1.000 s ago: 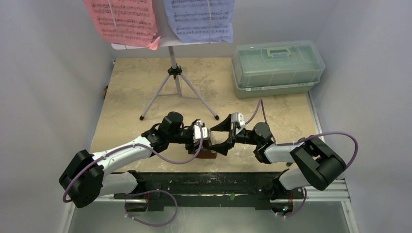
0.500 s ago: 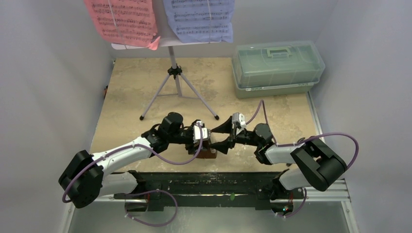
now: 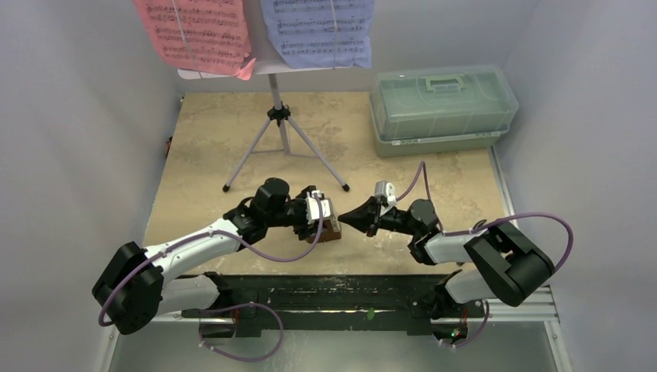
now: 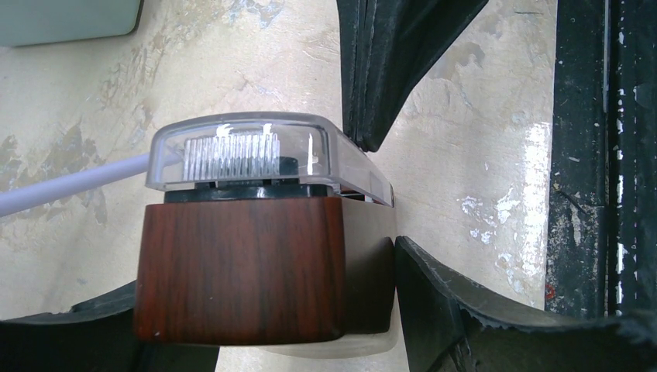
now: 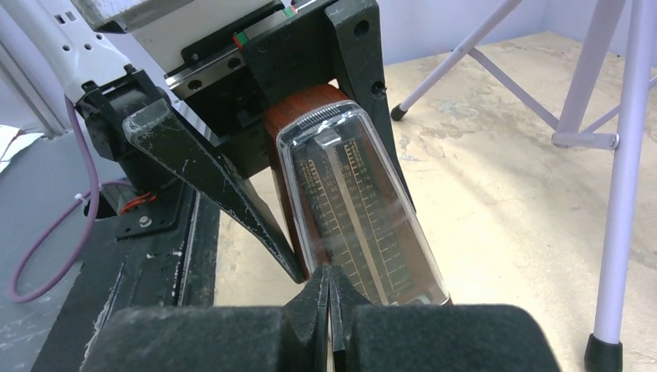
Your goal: Set up the instrument practice props
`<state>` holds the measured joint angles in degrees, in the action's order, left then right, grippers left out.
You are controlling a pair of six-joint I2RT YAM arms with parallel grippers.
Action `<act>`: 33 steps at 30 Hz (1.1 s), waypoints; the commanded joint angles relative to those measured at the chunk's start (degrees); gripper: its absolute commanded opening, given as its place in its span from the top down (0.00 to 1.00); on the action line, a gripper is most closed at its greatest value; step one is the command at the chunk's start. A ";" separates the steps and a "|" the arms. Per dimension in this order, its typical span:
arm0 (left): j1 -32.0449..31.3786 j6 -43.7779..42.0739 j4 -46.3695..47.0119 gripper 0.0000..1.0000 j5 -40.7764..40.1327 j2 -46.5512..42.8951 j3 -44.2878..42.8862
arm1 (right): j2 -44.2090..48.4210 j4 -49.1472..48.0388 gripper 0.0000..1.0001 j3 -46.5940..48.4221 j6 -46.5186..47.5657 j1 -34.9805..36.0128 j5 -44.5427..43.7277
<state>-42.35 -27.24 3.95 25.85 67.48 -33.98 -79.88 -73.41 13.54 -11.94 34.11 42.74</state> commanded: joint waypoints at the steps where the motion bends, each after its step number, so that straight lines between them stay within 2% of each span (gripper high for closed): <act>1: -0.61 -1.67 0.72 0.83 0.73 -0.66 0.82 | -0.04 -5.77 1.00 -0.70 -0.32 -0.27 -0.46; 6: -0.82 -1.84 0.54 0.83 0.82 -0.93 0.99 | 0.16 -8.33 0.98 -0.96 -2.09 -1.12 0.45; 7: -0.82 -1.91 0.54 0.83 0.93 -0.99 0.97 | 0.41 -8.39 0.89 -0.89 -2.07 -1.21 0.42; 9: -0.94 -2.31 0.25 0.84 1.19 -1.04 1.08 | 0.67 -8.91 0.39 -0.93 -1.56 -1.22 -0.31; 11: -1.19 -2.94 0.16 0.84 1.22 -1.19 1.35 | 0.10 -12.35 0.13 -1.28 -1.50 -1.21 -0.92; 12: -1.35 -3.37 -0.05 0.84 1.22 -1.21 1.43 | -1.18 -14.76 0.04 -1.51 -1.81 -1.23 -0.79; 16: -1.76 -4.36 -0.08 0.85 1.52 -1.94 1.70 | -11.02 -31.31 0.01 -1.77 -4.47 -1.37 2.59; 21: -2.29 -4.83 -0.52 0.85 0.91 -2.43 1.80 | -16.15 -31.62 0.01 2.17 -4.64 -1.54 4.23; 33: -2.94 -5.20 -0.52 0.86 0.92 -1.39 1.50 | -14.81 -31.40 0.04 6.53 -6.20 -1.52 7.43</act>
<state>-44.42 -31.16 4.05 25.23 66.02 -32.95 -95.68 -86.21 17.63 -17.19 32.86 47.62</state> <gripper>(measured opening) 0.675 0.966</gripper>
